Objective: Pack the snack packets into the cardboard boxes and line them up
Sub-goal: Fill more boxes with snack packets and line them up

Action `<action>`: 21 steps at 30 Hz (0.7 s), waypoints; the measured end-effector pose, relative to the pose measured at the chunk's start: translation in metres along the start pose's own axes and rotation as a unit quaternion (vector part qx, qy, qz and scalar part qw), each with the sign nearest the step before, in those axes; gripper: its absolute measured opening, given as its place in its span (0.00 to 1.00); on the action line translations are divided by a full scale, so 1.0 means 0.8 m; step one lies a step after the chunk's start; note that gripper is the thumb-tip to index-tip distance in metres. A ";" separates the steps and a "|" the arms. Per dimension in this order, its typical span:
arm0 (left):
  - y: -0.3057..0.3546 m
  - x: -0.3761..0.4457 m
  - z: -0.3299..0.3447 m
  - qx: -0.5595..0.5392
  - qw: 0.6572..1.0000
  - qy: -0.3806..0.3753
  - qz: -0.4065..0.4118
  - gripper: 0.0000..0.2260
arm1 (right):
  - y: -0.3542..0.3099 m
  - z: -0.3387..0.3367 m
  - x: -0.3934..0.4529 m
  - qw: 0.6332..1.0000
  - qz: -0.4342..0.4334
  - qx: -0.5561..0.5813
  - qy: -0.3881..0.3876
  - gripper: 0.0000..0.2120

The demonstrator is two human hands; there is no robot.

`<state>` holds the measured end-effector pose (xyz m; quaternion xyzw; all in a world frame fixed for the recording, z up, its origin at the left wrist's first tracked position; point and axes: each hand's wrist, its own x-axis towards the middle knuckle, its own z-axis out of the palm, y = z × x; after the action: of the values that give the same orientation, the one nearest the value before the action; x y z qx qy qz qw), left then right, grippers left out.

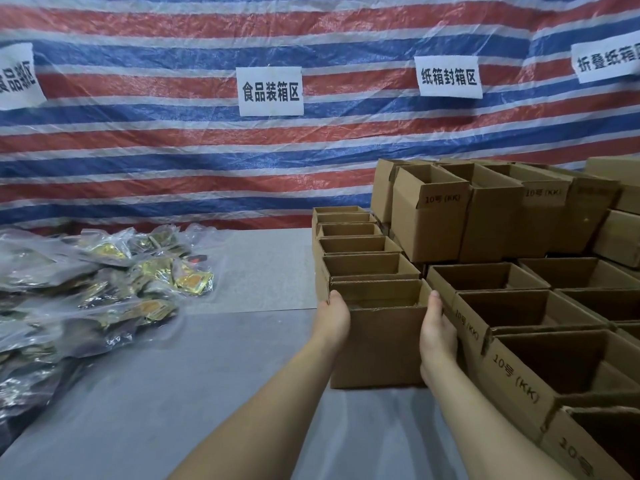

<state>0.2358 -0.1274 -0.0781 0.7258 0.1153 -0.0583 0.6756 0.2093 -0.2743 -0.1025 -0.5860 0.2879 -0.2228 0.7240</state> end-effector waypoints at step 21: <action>0.030 -0.021 -0.008 0.163 0.955 0.088 0.233 0.26 | -0.088 0.001 -0.043 0.991 -0.054 -0.116 0.041 0.27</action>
<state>0.2250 -0.1241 -0.0506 0.8351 -0.0090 0.1468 0.5301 0.1855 -0.2660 -0.0283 -0.6709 0.3090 -0.2506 0.6258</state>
